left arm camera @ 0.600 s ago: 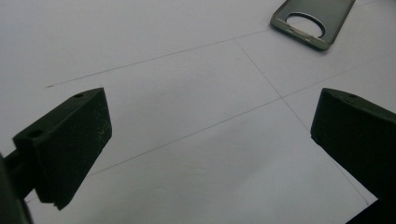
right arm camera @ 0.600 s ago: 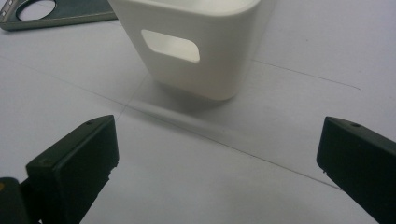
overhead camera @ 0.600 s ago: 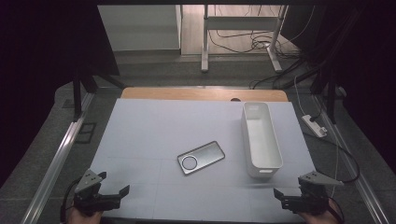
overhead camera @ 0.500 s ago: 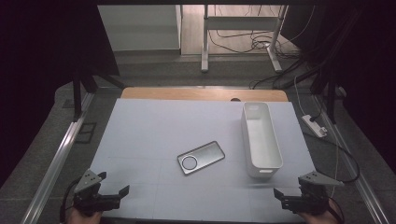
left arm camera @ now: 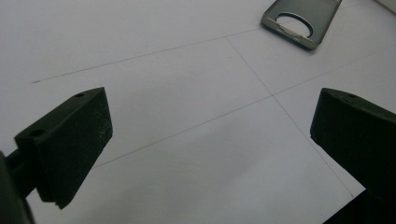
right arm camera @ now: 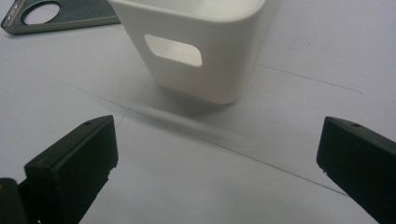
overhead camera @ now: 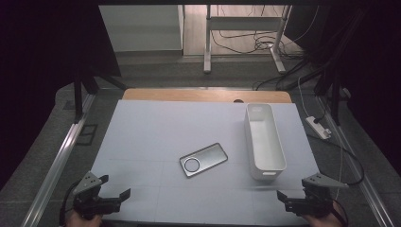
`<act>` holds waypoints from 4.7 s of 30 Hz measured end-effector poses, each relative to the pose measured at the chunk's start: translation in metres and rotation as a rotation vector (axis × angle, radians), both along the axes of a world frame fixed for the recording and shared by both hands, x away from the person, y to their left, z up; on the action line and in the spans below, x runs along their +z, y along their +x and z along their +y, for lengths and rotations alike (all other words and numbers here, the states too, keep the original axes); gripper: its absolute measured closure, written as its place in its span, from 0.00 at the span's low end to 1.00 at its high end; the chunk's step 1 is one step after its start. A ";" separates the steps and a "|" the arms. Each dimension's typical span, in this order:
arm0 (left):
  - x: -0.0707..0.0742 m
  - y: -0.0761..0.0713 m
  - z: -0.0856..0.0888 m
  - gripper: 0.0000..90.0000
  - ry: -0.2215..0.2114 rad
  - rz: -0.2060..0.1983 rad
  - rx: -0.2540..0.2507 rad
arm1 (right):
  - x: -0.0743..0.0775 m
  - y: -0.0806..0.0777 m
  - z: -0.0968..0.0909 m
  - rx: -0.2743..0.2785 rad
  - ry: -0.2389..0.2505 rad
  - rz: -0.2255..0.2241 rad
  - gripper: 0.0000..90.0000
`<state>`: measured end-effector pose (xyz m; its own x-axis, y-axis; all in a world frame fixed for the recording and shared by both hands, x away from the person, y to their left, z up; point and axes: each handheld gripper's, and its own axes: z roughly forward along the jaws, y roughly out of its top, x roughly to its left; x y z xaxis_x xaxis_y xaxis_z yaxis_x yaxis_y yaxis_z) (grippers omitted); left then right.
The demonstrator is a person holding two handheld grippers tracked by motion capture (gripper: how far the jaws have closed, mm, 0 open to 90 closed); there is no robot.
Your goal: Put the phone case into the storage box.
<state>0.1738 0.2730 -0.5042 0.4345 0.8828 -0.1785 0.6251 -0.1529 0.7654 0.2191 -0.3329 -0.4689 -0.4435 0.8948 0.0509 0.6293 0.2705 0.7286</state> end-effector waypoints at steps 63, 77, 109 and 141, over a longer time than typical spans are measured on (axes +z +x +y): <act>0.018 0.042 -0.037 0.00 0.029 0.052 -0.123 | -0.001 0.004 0.004 0.022 -0.009 0.002 0.00; 0.026 0.063 -0.057 0.00 0.042 0.047 -0.169 | -0.001 0.004 0.003 0.022 -0.006 0.004 0.00; 0.033 0.108 -0.097 0.00 0.078 0.077 -0.267 | -0.001 0.005 0.003 0.023 -0.003 0.009 0.00; 0.034 0.155 -0.146 0.00 0.120 0.080 -0.366 | -0.001 0.005 0.004 0.031 -0.009 0.015 0.00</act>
